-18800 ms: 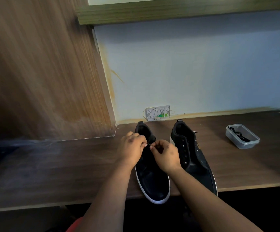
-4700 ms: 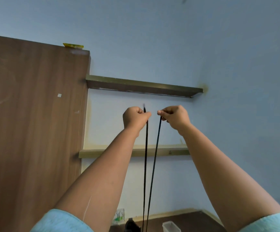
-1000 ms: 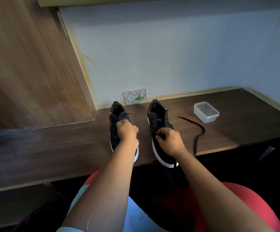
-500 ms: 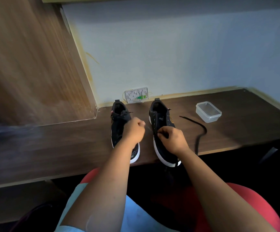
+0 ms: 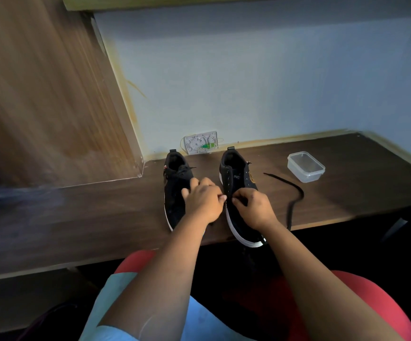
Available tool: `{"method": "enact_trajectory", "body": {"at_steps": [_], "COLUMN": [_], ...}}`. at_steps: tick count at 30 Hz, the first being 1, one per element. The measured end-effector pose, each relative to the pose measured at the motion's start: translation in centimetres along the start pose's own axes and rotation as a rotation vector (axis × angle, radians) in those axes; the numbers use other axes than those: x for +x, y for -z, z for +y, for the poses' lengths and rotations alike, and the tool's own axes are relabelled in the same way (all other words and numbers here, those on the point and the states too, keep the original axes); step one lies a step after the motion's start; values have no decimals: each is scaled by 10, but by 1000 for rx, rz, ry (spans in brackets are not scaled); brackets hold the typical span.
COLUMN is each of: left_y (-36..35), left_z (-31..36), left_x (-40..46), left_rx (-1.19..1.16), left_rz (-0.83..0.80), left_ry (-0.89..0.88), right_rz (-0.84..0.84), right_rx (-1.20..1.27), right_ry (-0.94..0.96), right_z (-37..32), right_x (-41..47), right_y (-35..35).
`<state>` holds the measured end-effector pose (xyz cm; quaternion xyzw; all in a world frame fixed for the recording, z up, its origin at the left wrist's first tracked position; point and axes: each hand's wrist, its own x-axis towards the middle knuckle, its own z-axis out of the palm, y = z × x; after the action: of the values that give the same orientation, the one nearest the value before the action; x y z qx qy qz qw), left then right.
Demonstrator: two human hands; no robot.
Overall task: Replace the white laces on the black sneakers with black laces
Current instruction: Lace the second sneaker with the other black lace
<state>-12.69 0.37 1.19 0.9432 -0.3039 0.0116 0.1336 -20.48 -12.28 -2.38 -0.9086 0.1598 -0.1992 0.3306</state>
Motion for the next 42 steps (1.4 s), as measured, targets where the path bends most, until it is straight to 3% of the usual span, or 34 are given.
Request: {"method": "enact_trajectory", "body": {"at_steps": [6,8,9,11,12,13,15,17,21,25,28,30,33,34,35,36,38,40,42], "left_y": [-4,7,17,38,42,48,52,37,1,-13,-3,7,33,40,47,50,50,42,33], "left_z": [-1,-6,-12,-27,-37,-44,-43,-33,-5,1,-7,-17,-28,-32,-35,-38,-39,-33,-23], "left_x": [4,11,16,17,16,11,4,-1,1,6,12,17,15,11,9,8,2,-4,-5], "left_rx": [-121,-422,-698,-1248,-1373,-1348,-906,-400,-77,-76,-201,-459,-986,-1049,-1064,-1026,-750,-363,-117], "left_rz": [12,152,277,630,764,830,701,420,93,-54,-40,146,761,926,973,904,580,312,260], "left_ry": [26,185,291,484,566,625,601,417,-46,-48,35,202,505,599,671,716,750,630,437], "right_rz": [2,-12,-20,-44,-48,-45,-25,-16,-11,-10,-16,-17,-7,-5,-8,-12,-8,64,194], "right_rx": [-7,-2,2,8,9,10,14,16,-4,-16,-31,-34,-23,-15,-16,-22,-16,9,46], "right_ry": [15,-6,-15,-33,-38,-42,-53,-52,-5,18,25,8,-6,-8,-7,0,20,26,-43], "right_z": [1,0,0,-1,-2,-3,-3,-4,-2,-1,-1,-2,-1,-1,-1,0,2,2,2], "right_x": [0,1,1,1,1,1,1,1,1,0,2,2,3,3,2,2,2,2,5], "right_y": [-1,1,3,5,6,6,4,2,3,5,6,6,7,7,7,7,9,14,24]}}
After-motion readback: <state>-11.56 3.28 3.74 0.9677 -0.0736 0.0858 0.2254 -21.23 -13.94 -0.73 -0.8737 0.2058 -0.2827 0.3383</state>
